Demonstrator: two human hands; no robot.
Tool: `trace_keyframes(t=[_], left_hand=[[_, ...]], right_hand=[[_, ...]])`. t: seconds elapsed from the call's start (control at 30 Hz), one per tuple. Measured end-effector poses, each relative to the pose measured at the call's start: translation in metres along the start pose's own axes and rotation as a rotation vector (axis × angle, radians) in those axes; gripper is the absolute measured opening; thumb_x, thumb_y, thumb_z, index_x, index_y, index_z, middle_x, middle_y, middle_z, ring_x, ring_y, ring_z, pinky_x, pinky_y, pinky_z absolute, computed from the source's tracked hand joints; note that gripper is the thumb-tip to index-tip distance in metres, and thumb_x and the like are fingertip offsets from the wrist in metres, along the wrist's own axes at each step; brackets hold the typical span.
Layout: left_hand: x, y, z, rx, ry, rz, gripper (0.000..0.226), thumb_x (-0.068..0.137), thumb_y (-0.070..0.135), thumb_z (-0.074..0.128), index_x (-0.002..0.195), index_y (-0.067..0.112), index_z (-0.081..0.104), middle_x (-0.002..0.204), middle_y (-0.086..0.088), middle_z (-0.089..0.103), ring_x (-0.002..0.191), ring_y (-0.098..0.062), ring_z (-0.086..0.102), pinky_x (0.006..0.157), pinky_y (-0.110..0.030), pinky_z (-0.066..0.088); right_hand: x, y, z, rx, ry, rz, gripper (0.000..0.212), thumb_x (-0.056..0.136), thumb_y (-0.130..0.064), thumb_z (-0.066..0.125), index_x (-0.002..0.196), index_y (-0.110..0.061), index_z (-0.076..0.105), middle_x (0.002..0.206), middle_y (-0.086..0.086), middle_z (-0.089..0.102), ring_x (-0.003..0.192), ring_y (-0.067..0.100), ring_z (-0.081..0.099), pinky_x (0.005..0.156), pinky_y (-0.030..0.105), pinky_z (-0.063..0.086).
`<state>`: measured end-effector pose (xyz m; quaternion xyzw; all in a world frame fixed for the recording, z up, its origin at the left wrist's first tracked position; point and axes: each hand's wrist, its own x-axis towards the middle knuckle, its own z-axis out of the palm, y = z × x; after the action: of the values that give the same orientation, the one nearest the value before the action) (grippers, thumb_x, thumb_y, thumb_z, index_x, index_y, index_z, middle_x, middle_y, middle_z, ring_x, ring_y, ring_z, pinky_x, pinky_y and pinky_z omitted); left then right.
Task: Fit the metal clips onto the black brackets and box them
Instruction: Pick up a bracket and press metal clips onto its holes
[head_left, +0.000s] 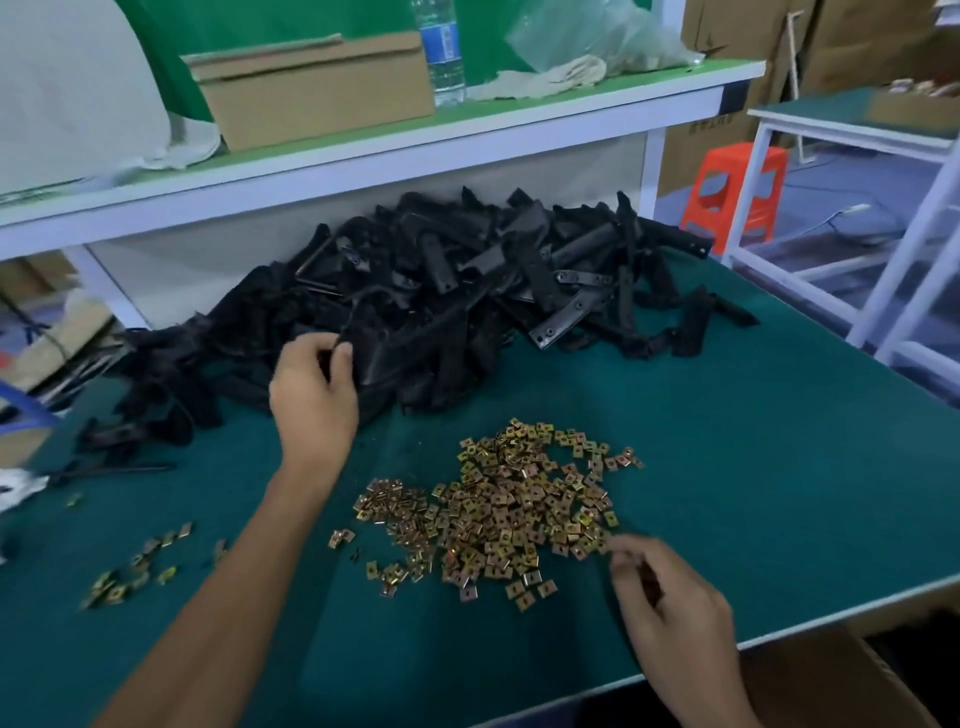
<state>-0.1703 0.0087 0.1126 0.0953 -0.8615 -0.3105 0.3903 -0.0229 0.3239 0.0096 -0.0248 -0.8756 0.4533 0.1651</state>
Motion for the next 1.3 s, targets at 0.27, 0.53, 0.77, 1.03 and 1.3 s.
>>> trace_keyframes(t=[0.27,0.53,0.77,1.03,1.3], left_hand=[[0.030,-0.018,0.006,-0.034,0.009,-0.211,0.011,0.106,0.016,0.047,0.100,0.008,0.050,0.093,-0.009,0.057,0.101,-0.036,0.055,0.087,-0.049,0.045],[0.017,0.021,-0.020,-0.223,-0.087,-0.147,0.006,0.102,0.030,0.058,0.102,0.024,0.055,0.083,0.010,0.060,0.076,-0.009,0.057,0.078,-0.046,0.053],[-0.122,0.083,-0.043,-0.485,-0.706,-0.371,0.033,0.096,0.008,0.052,0.094,0.037,0.066,0.061,0.006,0.052,0.053,-0.011,0.046,0.050,-0.028,0.040],[-0.132,0.046,-0.053,-0.432,-0.749,-0.419,0.036,0.102,0.051,0.042,0.094,0.035,0.073,0.075,0.004,0.071,0.060,-0.005,0.061,0.061,-0.025,0.047],[-0.092,-0.011,0.007,0.329,-0.784,0.170,0.027,0.102,0.030,0.058,0.125,0.025,0.070,0.112,-0.003,0.067,0.109,-0.026,0.058,0.097,-0.040,0.047]], right_hand=[[0.000,-0.003,0.001,-0.060,0.007,-0.033,0.026,0.088,-0.011,0.074,0.094,-0.036,0.073,0.079,-0.026,0.067,0.076,-0.006,0.060,0.063,0.006,0.042],[0.004,-0.014,-0.005,0.106,0.001,0.001,0.043,0.092,-0.020,0.072,0.100,-0.061,0.059,0.098,-0.031,0.066,0.088,-0.005,0.063,0.071,0.004,0.041],[-0.007,-0.037,-0.002,-0.268,0.160,-0.390,0.071,0.081,-0.055,0.062,0.148,-0.047,0.038,0.158,0.009,0.036,0.149,0.025,0.027,0.115,0.040,0.017],[-0.005,-0.036,-0.010,0.115,0.037,-0.058,0.025,0.084,-0.069,0.059,0.107,-0.061,0.058,0.089,-0.026,0.068,0.079,-0.012,0.064,0.074,0.004,0.044],[0.001,-0.030,0.017,0.323,-0.061,0.186,0.054,0.079,-0.042,0.081,0.110,-0.066,0.044,0.083,-0.016,0.070,0.044,0.019,0.063,0.044,0.015,0.047]])
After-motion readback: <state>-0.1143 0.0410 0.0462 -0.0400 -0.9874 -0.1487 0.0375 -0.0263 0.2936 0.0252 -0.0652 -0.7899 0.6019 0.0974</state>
